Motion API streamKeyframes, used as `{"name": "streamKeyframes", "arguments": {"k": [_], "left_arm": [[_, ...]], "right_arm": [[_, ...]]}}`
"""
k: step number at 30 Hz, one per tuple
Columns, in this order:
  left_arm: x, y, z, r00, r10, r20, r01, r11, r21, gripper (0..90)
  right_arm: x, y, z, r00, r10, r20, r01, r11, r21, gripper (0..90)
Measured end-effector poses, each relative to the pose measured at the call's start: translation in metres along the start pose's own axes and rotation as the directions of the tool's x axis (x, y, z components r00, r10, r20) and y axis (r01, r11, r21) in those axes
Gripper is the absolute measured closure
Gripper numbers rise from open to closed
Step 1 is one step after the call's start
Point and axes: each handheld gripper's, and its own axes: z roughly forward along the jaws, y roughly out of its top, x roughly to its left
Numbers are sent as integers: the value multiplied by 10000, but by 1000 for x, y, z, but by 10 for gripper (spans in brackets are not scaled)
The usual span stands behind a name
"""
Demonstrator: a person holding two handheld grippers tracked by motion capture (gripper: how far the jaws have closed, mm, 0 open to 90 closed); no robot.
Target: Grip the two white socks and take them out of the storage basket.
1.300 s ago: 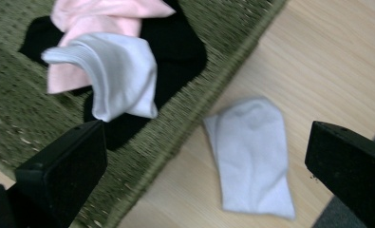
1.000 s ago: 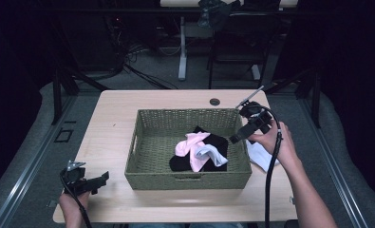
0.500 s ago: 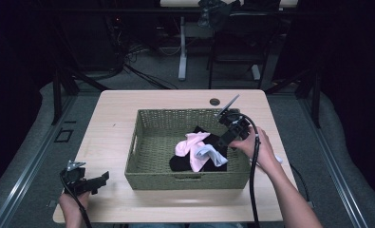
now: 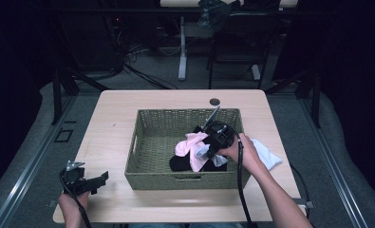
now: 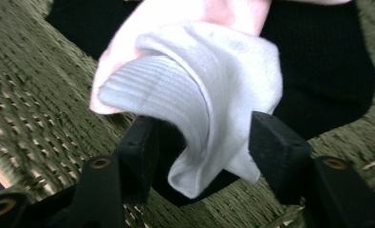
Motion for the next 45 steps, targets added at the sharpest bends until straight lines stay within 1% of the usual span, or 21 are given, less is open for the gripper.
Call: {"name": "streamKeyframes", "arguments": {"k": [1, 2, 3, 4, 5, 6, 7, 8, 14, 16, 18, 19, 20, 25, 27, 28, 30, 32, 37, 43, 45], "left_arm": [[0, 0, 0, 10000, -3, -3, 3, 10000, -2, 24], [0, 0, 0, 10000, 6, -9, -6, 10000, 28, 24], [-1, 0, 0, 10000, 15, -7, -15, 10000, 35, 24], [-1, 0, 0, 10000, 39, 0, -39, 10000, 41, 24], [-1, 0, 0, 10000, 26, -9, -26, 10000, 36, 24], [0, 0, 0, 10000, 6, -3, -6, 10000, -5, 25], [0, 0, 0, 10000, 2, -40, -2, 10000, 10, 25], [0, 0, 0, 10000, -2, -38, 2, 10000, 19, 25], [-1, 0, 0, 10000, 0, -6, 0, 10000, 4, 25], [0, 0, 0, 10000, -10, 5, 10, 10000, -4, 25], [0, 0, 0, 10000, -13, 8, 13, 10000, 0, 25], [0, 0, 0, 10000, -6, 14, 6, 10000, -4, 25], [0, 0, 0, 10000, -1, -4, 1, 10000, 0, 25], [0, 0, 0, 10000, -5, 8, 5, 10000, -3, 25], [0, 0, 0, 10000, -6, 14, 6, 10000, -8, 25], [0, 0, 0, 10000, 3, 24, -3, 10000, 10, 25], [-1, 0, 0, 10000, -3, 24, 3, 10000, 12, 25], [0, 0, 0, 10000, 15, 22, -15, 10000, 11, 25], [-1, 0, 1, 10000, -8, 32, 8, 10000, 13, 25], [0, 0, 1, 10000, -23, 60, 23, 10000, 38, 25], [0, 0, 1, 10000, -7, 29, 6, 10000, 45, 25]], "right_arm": [[-1, 1, 3, 10000, -8, -27, 8, 9999, 154, 483], [-2, 2, 6, 10000, 29, 28, -30, 9996, 282, 587], [-2, 2, 6, 10000, 29, 28, -30, 9996, 282, 587], [-1, 3, 7, 10000, 30, 49, -32, 9992, 399, 647], [-1, 3, 7, 10000, 13, 53, -15, 9993, 362, 727], [0, 3, 6, 9999, -113, 123, 108, 9991, 410, 770], [1, 3, 6, 9998, -117, 182, 112, 9996, 256, 814], [3, 3, 1, 9993, -203, 303, 195, 9995, 267, 836], [4, 2, -13, 9987, -271, 442, 266, 9996, 115, 841], [4, 2, -25, 9988, -237, 435, 250, 9993, -286, 841], [4, 2, -28, 9986, -265, 456, 280, 9991, -314, 841], [3, 2, -32, 9989, -192, 436, 212, 9987, -459, 841], [2, 3, -40, 9984, -248, 515, 277, 9980, -574, 841], [1, 3, -53, 9986, -152, 503, 192, 9966, -796, 841], [1, 3, -58, 9980, -202, 607, 253, 9960, -855, 841], [1, 4, -64, 9980, -187, 599, 244, 9951, -959, 841], [0, 5, -66, 9977, -208, 645, 271, 9948, -980, 841], [0, 7, -75, 9979, -185, 628, 257, 9928, -1167, 842], [1, 10, -85, 9976, -170, 674, 263, 9898, -1398, 843], [-1, 10, -104, 9966, -148, 812, 281, 9859, -1650, 844], [-1, 10, -107, 9971, -94, 760, 229, 9836, -1788, 843]]}}
